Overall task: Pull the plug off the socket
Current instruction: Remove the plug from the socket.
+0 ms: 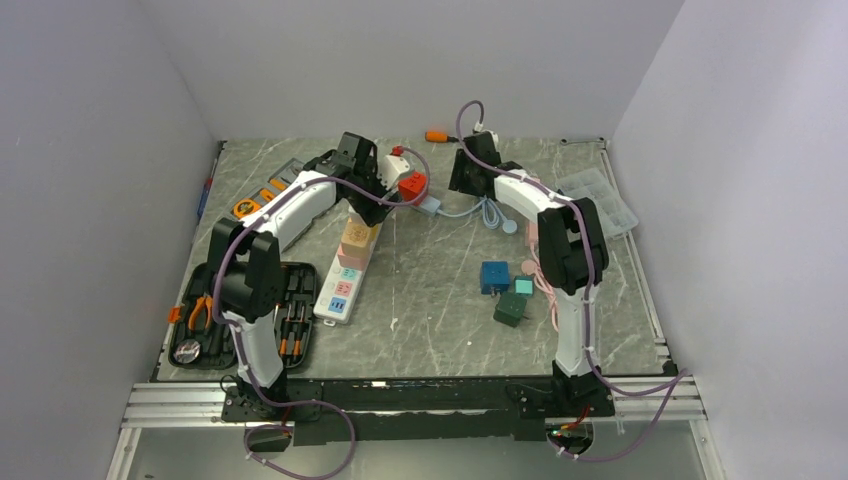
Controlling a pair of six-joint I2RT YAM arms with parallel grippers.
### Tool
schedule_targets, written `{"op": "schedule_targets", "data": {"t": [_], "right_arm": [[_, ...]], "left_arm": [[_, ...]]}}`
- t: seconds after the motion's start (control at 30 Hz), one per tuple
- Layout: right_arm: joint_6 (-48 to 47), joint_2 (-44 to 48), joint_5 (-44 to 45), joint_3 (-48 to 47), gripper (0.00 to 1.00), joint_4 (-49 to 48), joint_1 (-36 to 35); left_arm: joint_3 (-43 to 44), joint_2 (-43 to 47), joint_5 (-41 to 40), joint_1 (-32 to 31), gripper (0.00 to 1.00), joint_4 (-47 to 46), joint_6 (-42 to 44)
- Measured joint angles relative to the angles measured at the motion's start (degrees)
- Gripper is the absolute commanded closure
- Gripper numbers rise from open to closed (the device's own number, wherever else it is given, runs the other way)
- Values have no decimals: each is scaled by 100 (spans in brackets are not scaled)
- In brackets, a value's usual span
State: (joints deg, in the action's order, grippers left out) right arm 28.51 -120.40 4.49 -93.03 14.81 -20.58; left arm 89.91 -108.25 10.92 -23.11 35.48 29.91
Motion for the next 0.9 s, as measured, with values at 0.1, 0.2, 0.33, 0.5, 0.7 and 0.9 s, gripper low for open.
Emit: {"op": "schedule_targets", "data": {"t": [0.1,0.2,0.33,0.5,0.7,0.9], "right_arm": [[0,-284,0,-114,63,11,-9],[-9,-483,20,-107,67,24,-52],[-33,-535,127,74,70,33,-138],[-94,-485,262,306,77,-48,-278],[-101,-160,361,868,83,-271,-372],[28,682,236,2153,88,-605,-448]], "left_arm": [[-52,90,48,37,17,-13,-90],[-133,175,96,70,17,-55,-153],[-232,234,103,76,17,-155,-175],[-258,234,92,76,16,-219,-197],[-315,236,76,76,15,-317,-216],[-345,238,74,76,15,-380,-219]]}}
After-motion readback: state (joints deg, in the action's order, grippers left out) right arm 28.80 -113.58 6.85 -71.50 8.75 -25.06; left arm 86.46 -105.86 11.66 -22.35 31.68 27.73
